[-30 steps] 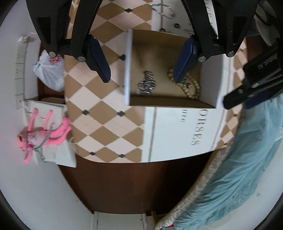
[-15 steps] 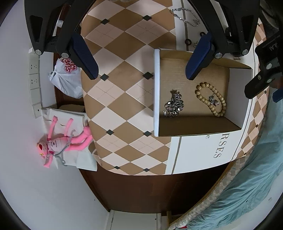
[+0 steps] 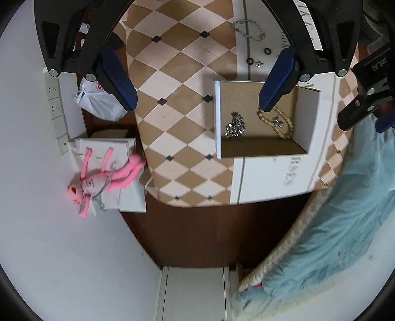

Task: Organize jewelry
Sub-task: 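Lift both grippers away from the box, then grasp black watch band with left gripper while right gripper grasps silver chain bracelet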

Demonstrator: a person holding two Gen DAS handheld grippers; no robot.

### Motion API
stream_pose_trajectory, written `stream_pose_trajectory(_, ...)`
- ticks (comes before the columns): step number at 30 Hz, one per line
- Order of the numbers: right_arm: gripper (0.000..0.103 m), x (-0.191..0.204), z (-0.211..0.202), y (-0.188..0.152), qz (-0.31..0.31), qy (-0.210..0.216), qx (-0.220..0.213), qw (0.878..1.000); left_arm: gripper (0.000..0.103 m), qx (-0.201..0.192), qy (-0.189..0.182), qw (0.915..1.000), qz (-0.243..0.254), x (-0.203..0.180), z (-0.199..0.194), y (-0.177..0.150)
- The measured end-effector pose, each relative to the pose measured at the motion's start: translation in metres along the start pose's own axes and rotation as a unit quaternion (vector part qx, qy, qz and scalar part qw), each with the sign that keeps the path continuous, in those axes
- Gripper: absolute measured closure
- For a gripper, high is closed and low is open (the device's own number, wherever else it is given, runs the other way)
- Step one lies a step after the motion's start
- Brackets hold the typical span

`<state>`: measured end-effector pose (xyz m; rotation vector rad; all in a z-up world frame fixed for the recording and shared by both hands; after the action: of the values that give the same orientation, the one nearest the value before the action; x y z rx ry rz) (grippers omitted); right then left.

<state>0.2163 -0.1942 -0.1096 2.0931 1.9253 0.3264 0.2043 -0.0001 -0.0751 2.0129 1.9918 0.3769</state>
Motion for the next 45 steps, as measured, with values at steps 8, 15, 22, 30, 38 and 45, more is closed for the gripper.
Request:
stream_pose_trajectory(8,0.003,0.004,-0.017,-0.031,0.000,0.015,0.001,1.000,0.002,-0.002,0.010,0.9999,-0.001,0.015,-0.011,-0.028)
stream_pose_trajectory(15,0.003,0.019,0.040,-0.090,0.004,0.026,0.070,0.997,0.002,0.058,0.040,0.9975,-0.011,0.040,0.038,-0.083)
stream_pose_trajectory(22,0.003,0.038,0.099,-0.141,0.008,0.031,0.130,0.991,0.002,0.103,0.062,0.9926,-0.014,0.053,0.083,-0.123)
stream_pose_trajectory(30,0.021,0.049,0.118,-0.163,0.013,0.027,0.136,0.990,0.002,0.120,0.058,0.9908,-0.019,0.056,0.097,-0.130)
stream_pose_trajectory(38,0.052,0.061,0.113,-0.161,-0.005,0.013,0.112,0.994,0.003,0.147,0.034,0.9877,-0.043,0.059,0.112,-0.132)
stream_pose_trajectory(45,0.096,0.064,0.108,-0.155,-0.007,0.011,0.101,0.995,0.003,0.149,-0.032,0.9847,-0.085,0.066,0.124,-0.127)
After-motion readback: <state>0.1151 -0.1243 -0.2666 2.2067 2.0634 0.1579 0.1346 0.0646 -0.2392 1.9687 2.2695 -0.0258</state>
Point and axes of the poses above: each gripper's, at about its wrist camera, not at the fingertips, and z roughly the way its jaws point, x to its left, y to its top, the point moved 4 cm from there along z, roughly the way its jaws point, and after that the axes turned 10 degrees about x, right-handed, at the moved point
